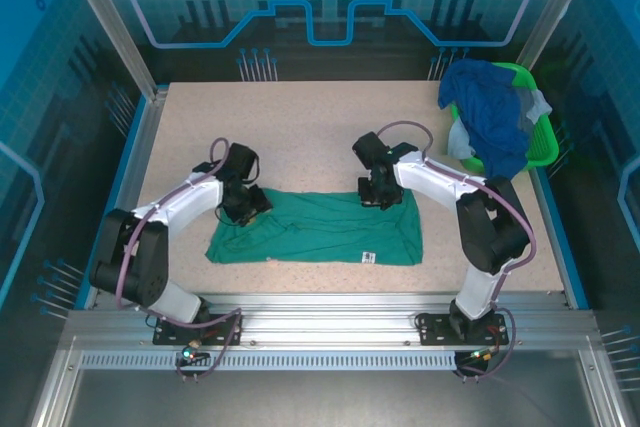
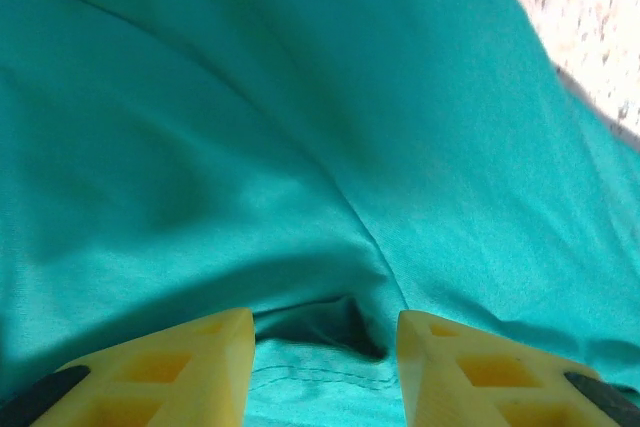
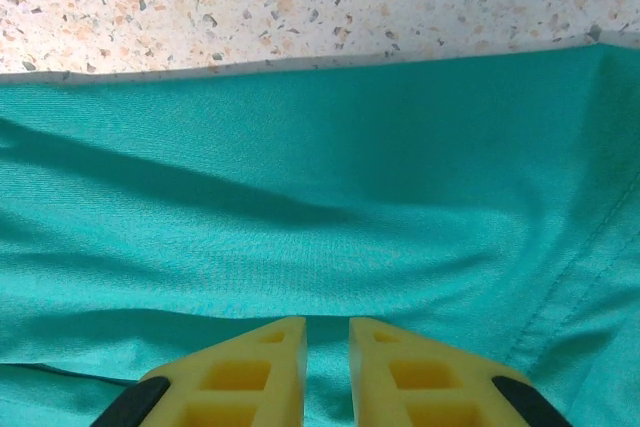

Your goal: Fold and stack the t-shirts

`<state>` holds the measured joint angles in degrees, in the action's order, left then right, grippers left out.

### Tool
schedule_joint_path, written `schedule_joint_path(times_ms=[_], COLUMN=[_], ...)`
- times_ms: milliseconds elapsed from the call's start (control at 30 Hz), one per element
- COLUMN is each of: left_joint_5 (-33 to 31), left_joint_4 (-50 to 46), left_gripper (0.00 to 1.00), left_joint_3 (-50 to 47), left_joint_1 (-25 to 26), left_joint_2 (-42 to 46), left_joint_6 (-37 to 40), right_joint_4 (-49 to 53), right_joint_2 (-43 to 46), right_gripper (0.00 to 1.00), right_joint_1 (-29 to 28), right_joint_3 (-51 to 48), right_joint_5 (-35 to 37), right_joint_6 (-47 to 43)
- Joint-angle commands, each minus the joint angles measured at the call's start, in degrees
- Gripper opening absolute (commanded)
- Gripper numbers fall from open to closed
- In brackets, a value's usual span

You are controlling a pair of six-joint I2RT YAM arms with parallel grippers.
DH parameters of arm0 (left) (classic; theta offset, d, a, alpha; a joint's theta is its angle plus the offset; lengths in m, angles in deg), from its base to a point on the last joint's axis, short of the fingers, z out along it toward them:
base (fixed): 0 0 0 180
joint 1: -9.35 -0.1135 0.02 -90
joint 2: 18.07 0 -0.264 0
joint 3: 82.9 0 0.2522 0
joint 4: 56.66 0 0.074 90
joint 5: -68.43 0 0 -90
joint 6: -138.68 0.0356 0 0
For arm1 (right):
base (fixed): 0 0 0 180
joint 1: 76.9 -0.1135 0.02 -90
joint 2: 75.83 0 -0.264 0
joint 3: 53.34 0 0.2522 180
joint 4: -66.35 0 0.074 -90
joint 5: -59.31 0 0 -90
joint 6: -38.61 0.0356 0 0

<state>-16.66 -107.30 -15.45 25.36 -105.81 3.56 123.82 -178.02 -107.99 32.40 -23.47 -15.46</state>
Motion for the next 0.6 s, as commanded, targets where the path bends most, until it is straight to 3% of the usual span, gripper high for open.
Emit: schedule_joint_path(times_ms=[0,233,333,567], left_joint_5=[1.11,-4.47,-3.59,-0.18], left_joint_4=[1.14,2.58,3.73,2.05], left_gripper=[0.44,0.44,0.46,0.3], left_joint_3=[-0.34,0.61,1.15,0.59], left_joint_1=[1.21,1.52,1.91,4.44], left_joint_2=[-1.39,-2.39,-3.1,-3.2], left_joint_6=[-0.29,3.15,3.94,4.34], right_joint_4=[0.07,-0.36,-0.46,-0.44], right_joint_2=[2.07,3.51,3.5,3.67], right_gripper=[0.19,0.19,0.19,0.19], right_joint_1=[-0.54,-0.64,-0.61,-0.51], right_joint_3=[-1.13,-2.5,-2.95,-2.9], right_joint_5=[-0.33,-0.55,-0.54,-0.28], right_joint_6=[-0.1,0.38,0.37,0.38])
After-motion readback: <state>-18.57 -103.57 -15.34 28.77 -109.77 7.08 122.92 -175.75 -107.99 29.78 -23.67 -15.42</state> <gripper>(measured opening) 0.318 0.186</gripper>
